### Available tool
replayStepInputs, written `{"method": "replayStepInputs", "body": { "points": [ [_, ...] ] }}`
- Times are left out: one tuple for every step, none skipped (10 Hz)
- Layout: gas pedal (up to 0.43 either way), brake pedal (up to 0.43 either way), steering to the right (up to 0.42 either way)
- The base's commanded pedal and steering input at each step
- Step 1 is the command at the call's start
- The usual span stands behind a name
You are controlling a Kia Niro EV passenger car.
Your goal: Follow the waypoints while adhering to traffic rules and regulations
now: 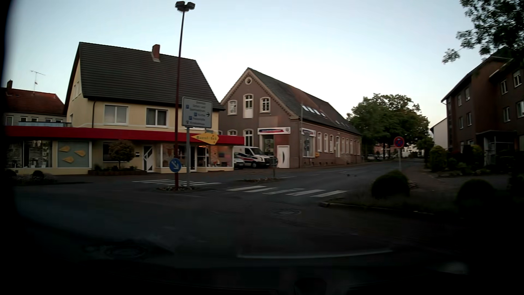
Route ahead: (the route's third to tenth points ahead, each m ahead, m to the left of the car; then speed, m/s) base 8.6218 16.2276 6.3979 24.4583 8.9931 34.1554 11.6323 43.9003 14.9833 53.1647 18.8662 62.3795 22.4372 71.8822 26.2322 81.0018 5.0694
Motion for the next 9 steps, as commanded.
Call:
{"method": "replayStepInputs", "body": {
  "points": [
    [0.098, 0.006, -0.501],
    [0.098, 0.006, -0.506],
    [0.087, 0.006, -0.508],
    [0.087, 0.006, -0.509],
    [0.087, 0.006, -0.507],
    [0.087, 0.006, -0.506],
    [0.079, 0.006, -0.506],
    [0.079, 0.006, -0.504],
    [0.059, 0.006, -0.501]
  ]
}}
